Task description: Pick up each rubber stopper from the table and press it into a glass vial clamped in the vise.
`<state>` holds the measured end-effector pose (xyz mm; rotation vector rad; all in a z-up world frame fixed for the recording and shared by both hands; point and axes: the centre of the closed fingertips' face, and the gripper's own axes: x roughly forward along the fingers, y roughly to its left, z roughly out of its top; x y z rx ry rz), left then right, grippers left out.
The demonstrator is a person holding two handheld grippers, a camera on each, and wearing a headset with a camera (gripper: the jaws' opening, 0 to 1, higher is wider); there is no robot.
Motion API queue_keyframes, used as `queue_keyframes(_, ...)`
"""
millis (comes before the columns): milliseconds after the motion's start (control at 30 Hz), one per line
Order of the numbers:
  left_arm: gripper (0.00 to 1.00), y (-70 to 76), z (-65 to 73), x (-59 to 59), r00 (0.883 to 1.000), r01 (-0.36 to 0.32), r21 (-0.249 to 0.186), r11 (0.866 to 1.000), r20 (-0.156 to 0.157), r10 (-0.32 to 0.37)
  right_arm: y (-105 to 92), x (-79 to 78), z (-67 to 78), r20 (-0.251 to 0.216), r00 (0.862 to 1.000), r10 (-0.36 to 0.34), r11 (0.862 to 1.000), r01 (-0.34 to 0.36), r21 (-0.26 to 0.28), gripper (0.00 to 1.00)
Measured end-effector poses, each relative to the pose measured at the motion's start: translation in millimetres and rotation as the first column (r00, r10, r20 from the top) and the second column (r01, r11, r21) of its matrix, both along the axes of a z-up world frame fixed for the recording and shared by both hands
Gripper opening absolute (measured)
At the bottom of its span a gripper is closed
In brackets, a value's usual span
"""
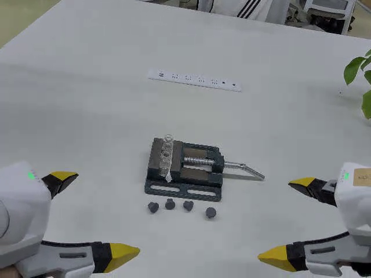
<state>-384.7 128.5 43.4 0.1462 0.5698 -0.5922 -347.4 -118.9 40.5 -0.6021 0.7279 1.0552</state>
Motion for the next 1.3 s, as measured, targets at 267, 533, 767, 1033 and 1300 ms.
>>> queue_keyframes(267,0.97,-5.8,-1.2,-2.2,1.0,0.01,0.004,1.0,-0.008,-0.01,19.9,15.1,3.9,-0.011,0.992,0.128,0.99,-0.129,-0.062,0.8)
queue_keyframes(533,0.97,-10.3,-1.1,-2.9,1.0,-0.008,-0.02,1.0,-0.009,0.008,36.8,17.9,-8.2,-0.065,0.96,0.271,0.946,-0.279,-0.167,0.7)
queue_keyframes(767,0.96,-10.6,-0.4,-3.7,1.0,-0.012,-0.029,0.999,-0.008,0.012,58.1,13.7,-14.1,-0.117,0.928,0.355,0.915,-0.37,-0.161,0.59)
queue_keyframes(1033,0.96,-11.0,-1.4,-4.0,1.0,-0.01,-0.035,0.999,-0.013,0.01,74.5,8.1,-27.5,-0.142,0.886,0.441,0.866,-0.462,-0.192,0.44)
queue_keyframes(1300,0.96,-10.4,-5.2,-4.8,1.0,0.0,-0.034,0.999,-0.02,-0.001,84.9,9.1,-40.5,-0.146,0.861,0.487,0.835,-0.508,-0.21,0.34)
